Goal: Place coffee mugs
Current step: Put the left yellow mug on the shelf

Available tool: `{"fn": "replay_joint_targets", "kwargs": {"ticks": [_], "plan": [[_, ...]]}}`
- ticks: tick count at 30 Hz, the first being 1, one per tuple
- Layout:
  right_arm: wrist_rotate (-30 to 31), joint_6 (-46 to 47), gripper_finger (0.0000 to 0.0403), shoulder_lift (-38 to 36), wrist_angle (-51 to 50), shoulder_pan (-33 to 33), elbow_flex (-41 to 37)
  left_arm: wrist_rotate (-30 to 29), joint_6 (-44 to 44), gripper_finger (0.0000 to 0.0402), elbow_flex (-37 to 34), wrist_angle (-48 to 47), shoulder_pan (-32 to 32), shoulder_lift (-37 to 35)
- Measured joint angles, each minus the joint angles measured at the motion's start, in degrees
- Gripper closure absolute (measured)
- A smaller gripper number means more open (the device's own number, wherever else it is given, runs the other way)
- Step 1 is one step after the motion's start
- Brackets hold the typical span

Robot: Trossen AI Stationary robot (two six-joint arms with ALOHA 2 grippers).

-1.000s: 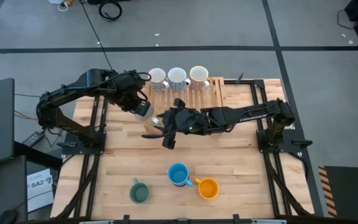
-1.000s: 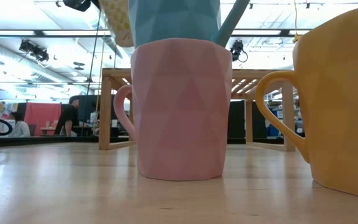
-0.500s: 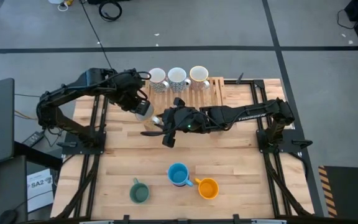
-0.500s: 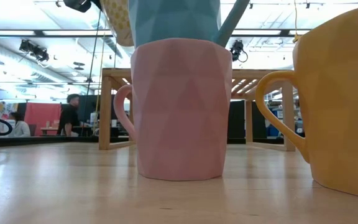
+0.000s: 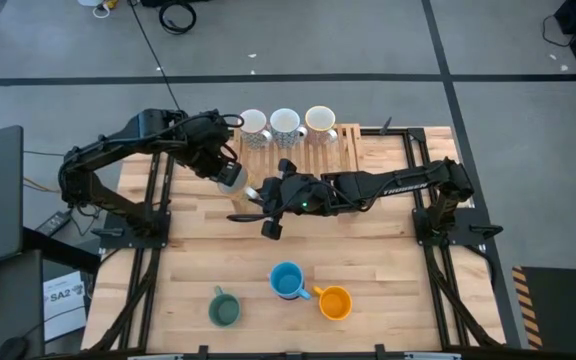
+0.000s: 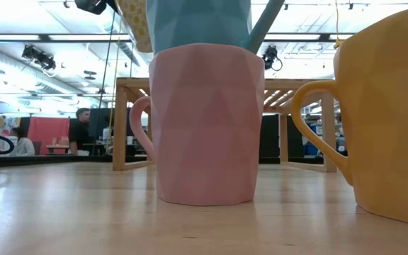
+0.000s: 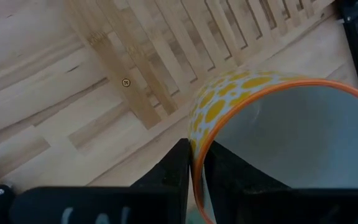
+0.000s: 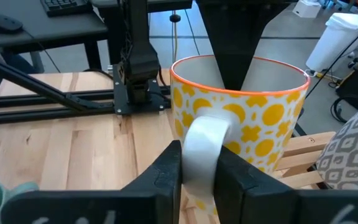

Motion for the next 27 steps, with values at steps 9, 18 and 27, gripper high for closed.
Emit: {"fn": "replay_joint_targets", "kwargs": {"ticks": [9,18,27], "plan": [[0.3,0.0,0.0332,0.0,0.1,0.0,0.0,0.0,2.2,0.0347,0.0,-0.1,0.0,0.0],[0.4,0.0,0.0333,-0.4,-0.2,0.0,0.0,-0.2,4.2,0.0347,0.0,0.0,0.0,0.0],[0.4,0.5,0.0333,-0.7,-1.3,0.0,0.0,0.6,5.5,0.0346,0.1,0.1,0.0,0.0]]}}
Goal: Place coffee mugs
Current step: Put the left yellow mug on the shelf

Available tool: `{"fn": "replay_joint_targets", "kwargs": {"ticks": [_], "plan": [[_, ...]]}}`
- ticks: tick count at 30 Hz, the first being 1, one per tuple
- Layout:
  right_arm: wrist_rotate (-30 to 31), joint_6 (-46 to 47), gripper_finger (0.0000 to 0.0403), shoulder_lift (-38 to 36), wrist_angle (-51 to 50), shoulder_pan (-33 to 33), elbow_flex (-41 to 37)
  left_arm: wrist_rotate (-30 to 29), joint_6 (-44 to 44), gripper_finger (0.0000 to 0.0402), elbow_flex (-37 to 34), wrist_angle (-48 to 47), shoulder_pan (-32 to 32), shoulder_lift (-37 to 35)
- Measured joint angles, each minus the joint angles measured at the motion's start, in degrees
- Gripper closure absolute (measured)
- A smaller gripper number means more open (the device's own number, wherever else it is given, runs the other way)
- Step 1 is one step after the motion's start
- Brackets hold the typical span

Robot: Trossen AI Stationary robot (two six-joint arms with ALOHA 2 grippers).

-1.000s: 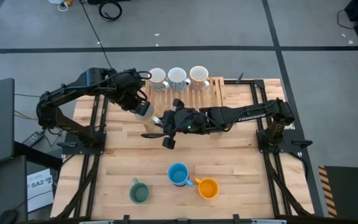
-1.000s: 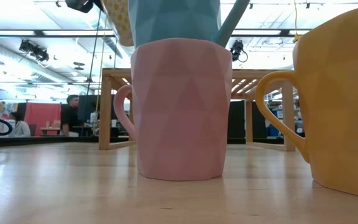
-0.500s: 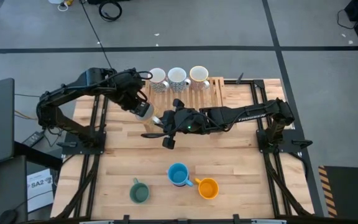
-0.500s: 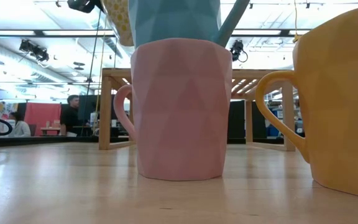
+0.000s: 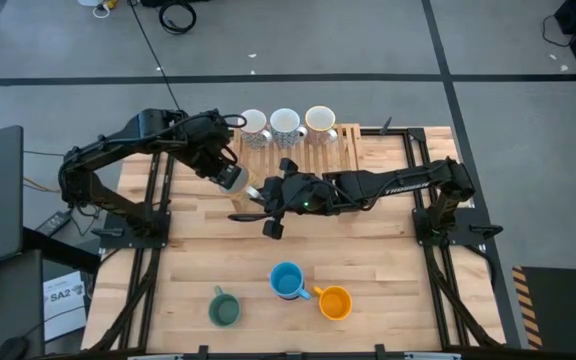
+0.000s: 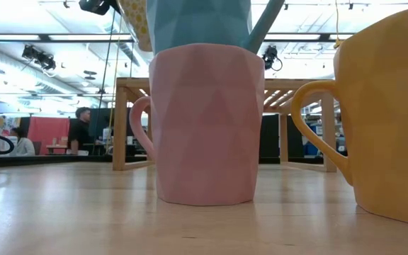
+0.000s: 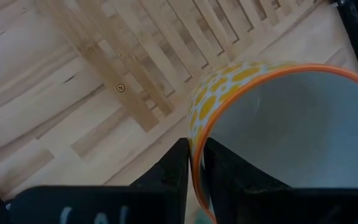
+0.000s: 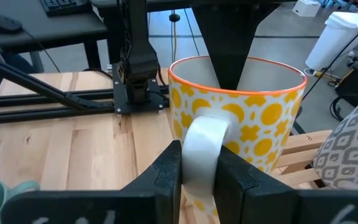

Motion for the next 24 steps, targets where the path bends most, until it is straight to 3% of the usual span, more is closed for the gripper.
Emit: {"fn": "replay_joint_targets", "kwargs": {"ticks": [6,15,24], "plan": [[0.0,0.2,0.0333,0.0,-0.3,0.0,0.0,0.2,0.6,0.0332,0.0,0.4,0.0,0.0],[-0.5,0.1,0.0333,0.0,-0.7,-0.2,0.0,0.6,3.3,0.0257,0.0,0.9,0.0,0.4],[-0.4,0.5,0.0337,-3.0,-3.3,-0.2,0.0,3.6,6.2,0.0254,0.0,1.0,0.0,-2.7]]}}
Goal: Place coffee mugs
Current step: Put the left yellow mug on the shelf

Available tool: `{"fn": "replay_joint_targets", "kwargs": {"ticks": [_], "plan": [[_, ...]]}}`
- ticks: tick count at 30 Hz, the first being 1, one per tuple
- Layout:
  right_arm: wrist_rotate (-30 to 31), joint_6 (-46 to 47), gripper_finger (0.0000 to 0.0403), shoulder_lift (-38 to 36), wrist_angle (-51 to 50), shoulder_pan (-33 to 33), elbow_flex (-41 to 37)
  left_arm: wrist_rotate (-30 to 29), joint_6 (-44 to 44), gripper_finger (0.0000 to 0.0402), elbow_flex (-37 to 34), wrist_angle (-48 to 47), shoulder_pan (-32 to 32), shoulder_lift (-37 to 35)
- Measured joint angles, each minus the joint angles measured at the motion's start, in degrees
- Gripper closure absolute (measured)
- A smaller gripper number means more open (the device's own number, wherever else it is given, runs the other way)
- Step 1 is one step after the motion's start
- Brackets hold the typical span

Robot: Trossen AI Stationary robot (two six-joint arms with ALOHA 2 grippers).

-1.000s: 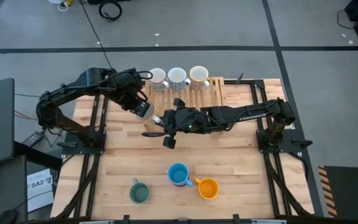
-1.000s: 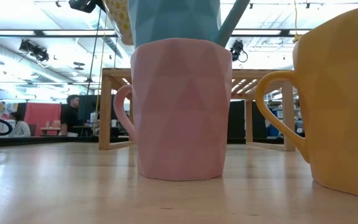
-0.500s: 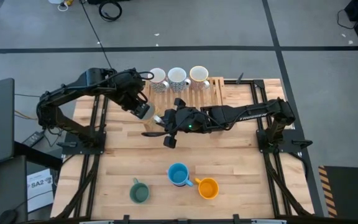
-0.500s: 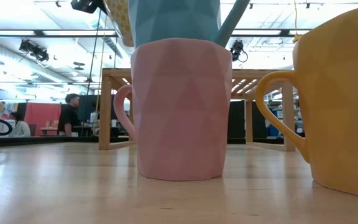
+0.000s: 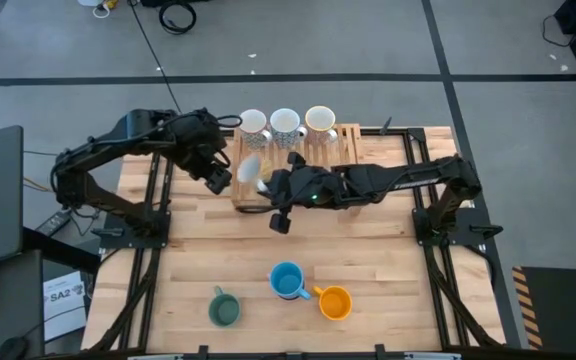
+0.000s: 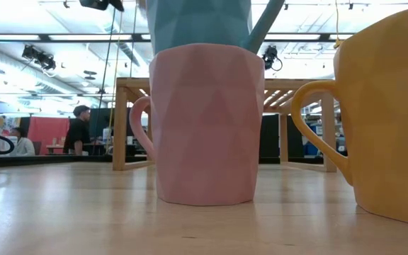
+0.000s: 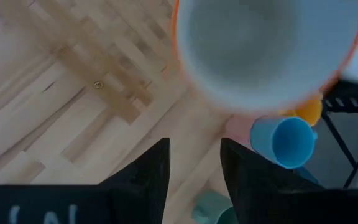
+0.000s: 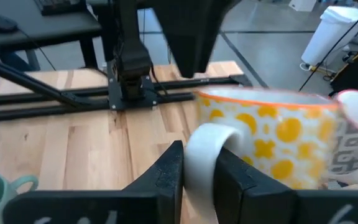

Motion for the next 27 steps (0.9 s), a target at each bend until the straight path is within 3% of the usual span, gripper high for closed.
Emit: {"fn": "replay_joint_targets", "kwargs": {"ticks": [13,27], "plan": [[-0.1,0.0,0.0375,-5.9,-4.2,0.1,0.0,-2.9,0.5,0.0255,0.0,-0.1,0.0,-8.4],[-4.0,1.3,0.0375,-16.8,-15.1,1.3,0.0,-4.3,14.8,0.0255,0.0,0.0,0.0,-9.8]]}}
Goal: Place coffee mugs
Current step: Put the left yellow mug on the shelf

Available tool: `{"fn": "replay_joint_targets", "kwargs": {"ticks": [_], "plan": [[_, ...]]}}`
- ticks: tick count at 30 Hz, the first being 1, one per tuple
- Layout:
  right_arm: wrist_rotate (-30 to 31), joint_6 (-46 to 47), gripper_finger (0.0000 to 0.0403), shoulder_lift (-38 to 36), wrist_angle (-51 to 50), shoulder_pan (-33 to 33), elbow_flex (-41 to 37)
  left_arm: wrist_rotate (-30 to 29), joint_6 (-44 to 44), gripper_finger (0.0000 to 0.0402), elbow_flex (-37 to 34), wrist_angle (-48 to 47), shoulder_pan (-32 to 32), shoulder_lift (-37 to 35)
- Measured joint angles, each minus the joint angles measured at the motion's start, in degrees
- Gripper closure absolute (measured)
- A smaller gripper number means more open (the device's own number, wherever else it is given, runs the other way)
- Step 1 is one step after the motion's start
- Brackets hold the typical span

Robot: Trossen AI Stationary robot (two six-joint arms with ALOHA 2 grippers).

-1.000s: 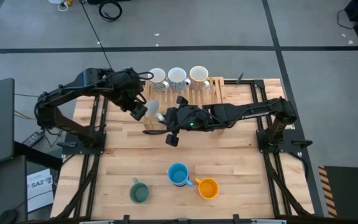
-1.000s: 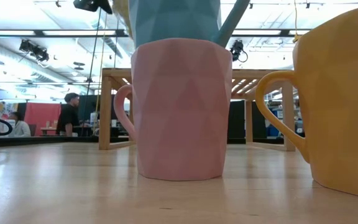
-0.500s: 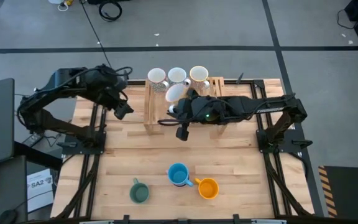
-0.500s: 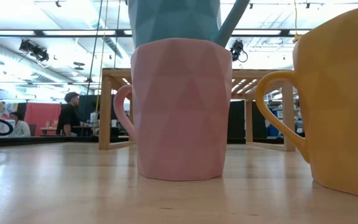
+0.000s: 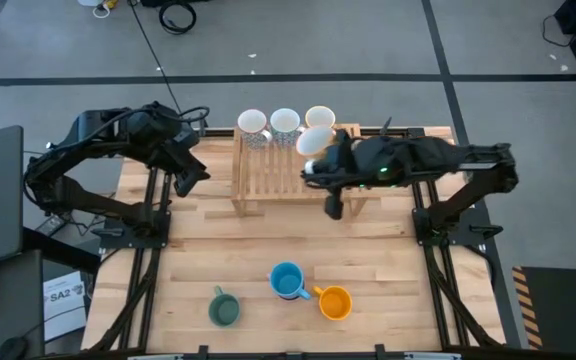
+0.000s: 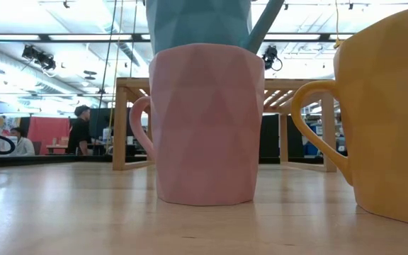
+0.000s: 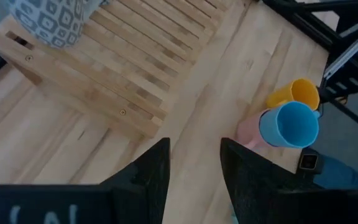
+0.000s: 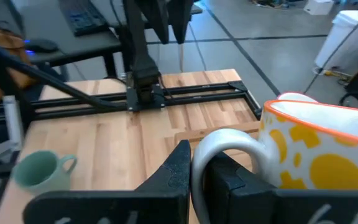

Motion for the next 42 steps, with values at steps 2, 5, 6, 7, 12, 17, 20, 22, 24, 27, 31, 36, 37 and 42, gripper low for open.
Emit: {"fn": "replay_joint_targets", "kwargs": {"ticks": [2,5,6,7,12,17,20,22,24,27,31,36,37,42], "plan": [[-0.2,0.5,0.0375,-1.7,-1.3,0.3,0.0,0.0,1.1,0.0255,0.0,0.1,0.0,0.1],[-0.2,0.2,0.0375,-5.3,-1.1,0.9,-3.0,0.0,2.9,0.0255,0.0,0.3,0.0,0.1],[-0.2,0.1,0.0375,-6.7,-0.8,1.1,-4.6,0.0,3.2,0.0255,0.0,0.3,0.0,0.1],[-0.3,0.1,0.0375,-8.1,0.0,1.2,-6.6,0.0,3.3,0.0255,0.0,0.4,0.0,0.1],[-0.8,-2.6,0.0375,-16.2,8.9,1.2,-19.1,0.0,3.4,0.0255,0.0,2.6,-0.1,0.1],[-10.2,-7.8,0.0374,-25.8,21.0,-1.8,-31.6,0.0,5.4,0.0255,0.0,4.9,-1.1,0.1],[-16.4,-10.4,0.0374,-31.0,26.7,-5.1,-38.0,0.0,5.4,0.0255,0.0,5.6,-2.1,0.1],[-21.1,-13.1,0.0375,-34.1,29.0,-7.7,-41.6,0.0,5.4,0.0255,0.0,6.0,-2.9,0.1],[-26.8,-15.9,0.0375,-36.3,31.3,-10.5,-45.1,0.0,5.4,0.0255,0.0,6.3,-3.6,0.1],[-35.5,-19.2,0.0372,-38.6,35.6,-14.8,-49.9,0.0,5.3,0.0255,0.0,6.4,-4.6,0.1],[-43.0,-20.7,0.0373,-40.1,40.2,-21.4,-54.0,0.0,5.3,0.0255,0.0,6.6,-5.8,0.1],[-50.5,-20.7,0.0373,-39.4,42.1,-30.3,-56.6,0.1,5.3,0.0255,0.0,6.8,-6.5,0.1],[-52.0,-20.7,0.0373,-39.3,42.1,-32.0,-56.7,0.0,5.3,0.0255,0.0,6.8,-6.5,0.1],[-59.8,-20.7,0.0373,-38.8,41.8,-41.0,-56.8,0.0,5.6,0.0255,0.0,6.8,-6.5,0.1]]}}
